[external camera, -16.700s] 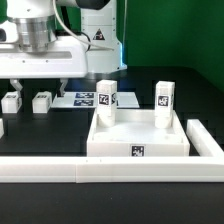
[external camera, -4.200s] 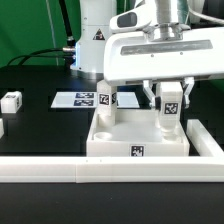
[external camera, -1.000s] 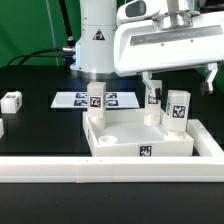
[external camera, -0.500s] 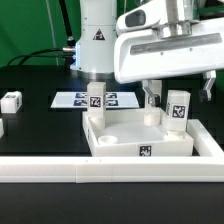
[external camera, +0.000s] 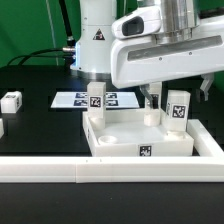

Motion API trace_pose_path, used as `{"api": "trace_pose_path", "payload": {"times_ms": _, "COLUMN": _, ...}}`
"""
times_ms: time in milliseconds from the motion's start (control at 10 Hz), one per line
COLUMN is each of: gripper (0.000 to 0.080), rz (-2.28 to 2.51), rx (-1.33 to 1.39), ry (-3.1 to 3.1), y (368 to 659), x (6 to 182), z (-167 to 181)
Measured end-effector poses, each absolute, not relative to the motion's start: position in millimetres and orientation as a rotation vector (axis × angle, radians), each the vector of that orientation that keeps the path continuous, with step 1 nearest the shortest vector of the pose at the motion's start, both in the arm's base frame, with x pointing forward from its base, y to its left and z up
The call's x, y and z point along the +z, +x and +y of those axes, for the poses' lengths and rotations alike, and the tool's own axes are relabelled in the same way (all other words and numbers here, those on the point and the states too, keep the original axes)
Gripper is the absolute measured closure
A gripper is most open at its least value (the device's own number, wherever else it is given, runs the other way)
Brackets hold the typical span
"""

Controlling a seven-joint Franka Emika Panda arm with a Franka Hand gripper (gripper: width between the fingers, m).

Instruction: Assemble square table

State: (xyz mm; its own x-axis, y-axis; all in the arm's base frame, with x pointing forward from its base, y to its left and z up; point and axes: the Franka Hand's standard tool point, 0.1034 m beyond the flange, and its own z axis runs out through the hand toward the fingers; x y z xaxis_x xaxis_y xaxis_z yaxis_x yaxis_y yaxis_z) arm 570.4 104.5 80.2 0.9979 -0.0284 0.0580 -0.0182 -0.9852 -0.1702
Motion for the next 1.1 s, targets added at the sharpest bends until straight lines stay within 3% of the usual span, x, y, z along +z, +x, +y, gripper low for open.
{"api": "trace_pose_path", "payload": {"times_ms": 300, "gripper": 0.015, "rz": 0.035, "rx": -0.089, "ry": -2.97, "y": 570.1, "x": 79.9, "z": 104.4}}
{"api": "trace_pose_path", "payload": {"times_ms": 400, "gripper": 0.0262, "rz": 0.035, "rx": -0.089, "ry": -2.97, "y": 570.1, "x": 79.9, "z": 104.4}}
{"api": "trace_pose_path", "payload": {"times_ms": 500, "gripper": 0.0446, "rz": 0.035, "rx": -0.089, "ry": -2.97, "y": 570.1, "x": 79.9, "z": 104.4}}
{"api": "trace_pose_path", "payload": {"times_ms": 600, "gripper": 0.0446, "rz": 0.036, "rx": -0.089, "ry": -2.97, "y": 570.1, "x": 79.9, "z": 104.2}}
{"api": "trace_pose_path", "payload": {"times_ms": 700, "gripper": 0.0508, "rz": 0.036, "rx": -0.089, "ry": -2.97, "y": 570.0, "x": 79.8, "z": 104.1}}
{"api": "trace_pose_path", "payload": {"times_ms": 1100, "gripper": 0.0508, "rz": 0.07, "rx": -0.086, "ry": -2.968, "y": 570.1, "x": 79.4, "z": 104.0}}
